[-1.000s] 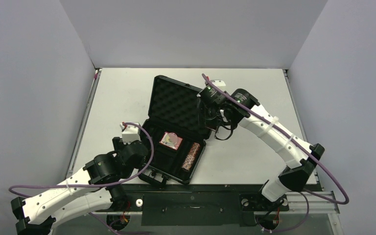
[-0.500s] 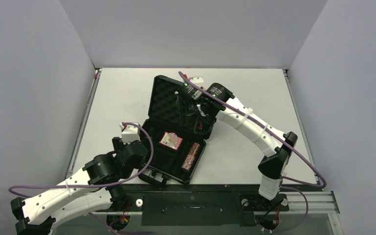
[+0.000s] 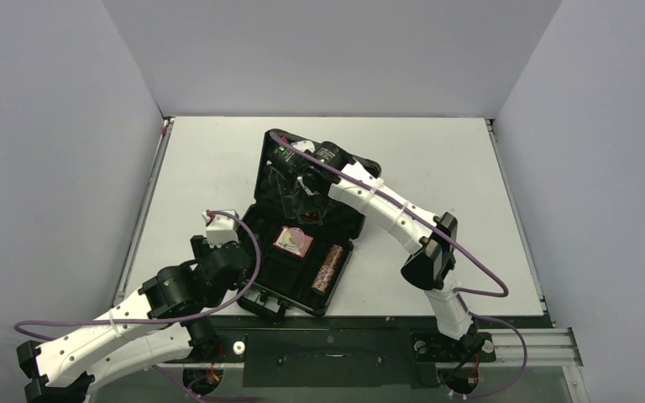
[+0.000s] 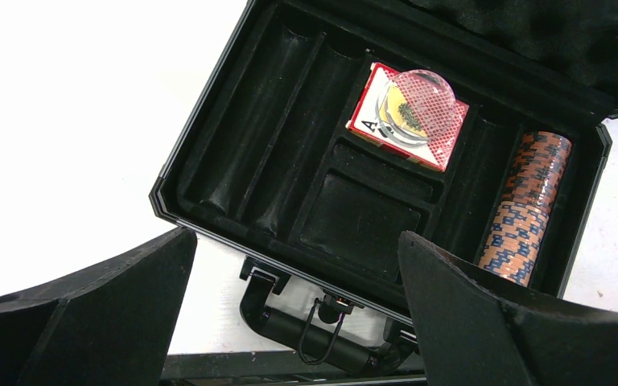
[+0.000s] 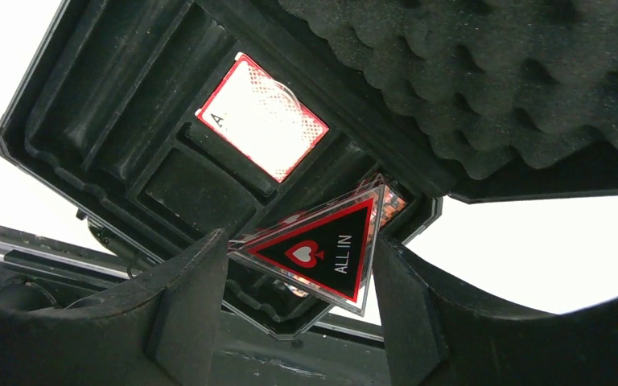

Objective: Pack up texas hold em set

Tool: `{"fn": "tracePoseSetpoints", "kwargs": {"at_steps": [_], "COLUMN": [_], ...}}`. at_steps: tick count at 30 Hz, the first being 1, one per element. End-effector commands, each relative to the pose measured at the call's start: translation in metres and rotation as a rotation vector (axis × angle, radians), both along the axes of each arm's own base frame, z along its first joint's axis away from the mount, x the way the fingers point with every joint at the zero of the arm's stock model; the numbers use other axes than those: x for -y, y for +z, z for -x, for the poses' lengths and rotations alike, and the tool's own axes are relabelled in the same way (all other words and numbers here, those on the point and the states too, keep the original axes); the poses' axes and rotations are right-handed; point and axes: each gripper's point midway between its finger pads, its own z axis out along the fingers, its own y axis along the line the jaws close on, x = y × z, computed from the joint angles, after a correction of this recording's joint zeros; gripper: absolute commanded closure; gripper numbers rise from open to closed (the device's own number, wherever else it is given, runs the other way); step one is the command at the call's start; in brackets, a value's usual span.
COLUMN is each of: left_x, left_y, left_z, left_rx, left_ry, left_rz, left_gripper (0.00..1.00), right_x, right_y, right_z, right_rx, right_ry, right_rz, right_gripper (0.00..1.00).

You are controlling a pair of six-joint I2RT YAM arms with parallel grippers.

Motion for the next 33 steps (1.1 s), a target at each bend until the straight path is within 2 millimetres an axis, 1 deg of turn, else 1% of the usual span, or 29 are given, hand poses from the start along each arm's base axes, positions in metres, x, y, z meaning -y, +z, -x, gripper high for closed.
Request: {"fn": "tracePoseSetpoints", "kwargs": {"at_steps": [1,6,10,13,18,23,27,33], "left_x": [0.002,0.002,0.002,0.002,0.003,0.003,0.005,0.004], "left_y": [0.013,0.012,0.013,0.012,0.011,0.011,0.011,0.01], "left_z": [-0.003,-0.003,-0.003,-0.003,-0.003,-0.003,-0.003,-0.003], "left_rx": [0.031,0.03,0.031,0.028,0.024,0.022,0.02,0.018], "left_ry": [0.013,0.009,0.012,0.013,0.01,0.007,0.001,0.002], "left_rz": [0.036,0.033,0.034,0.031,0.028,0.026,0.025,0.019], "left_gripper": [0.04,0.04,0.04,0.04,0.04,0.04,0.04,0.04], "right_x": [-0.012,-0.021,-0.026,-0.031,-0.04,-0.052,-0.046,-0.044], "right_y": [0.003,-0.013,-0.028,-0.04,-0.054,-0.064,-0.07,-0.075], "right_z": [0.0,-0.008,-0.01,-0.01,-0.01,-0.005,-0.008,-0.007], "right_rx": [-0.004,-0.024,-0.038,-0.046,-0.044,-0.044,-0.028,-0.012], "right_ry": [0.037,0.04,0.046,0.058,0.073,0.164,0.235,0.345], "right_rz": [-0.023,-0.015,0.003,0.023,0.034,0.024,0.071,0.109], "right_gripper": [0.65,0.65,0.65,0.66,0.67,0.68,0.68,0.68]}}
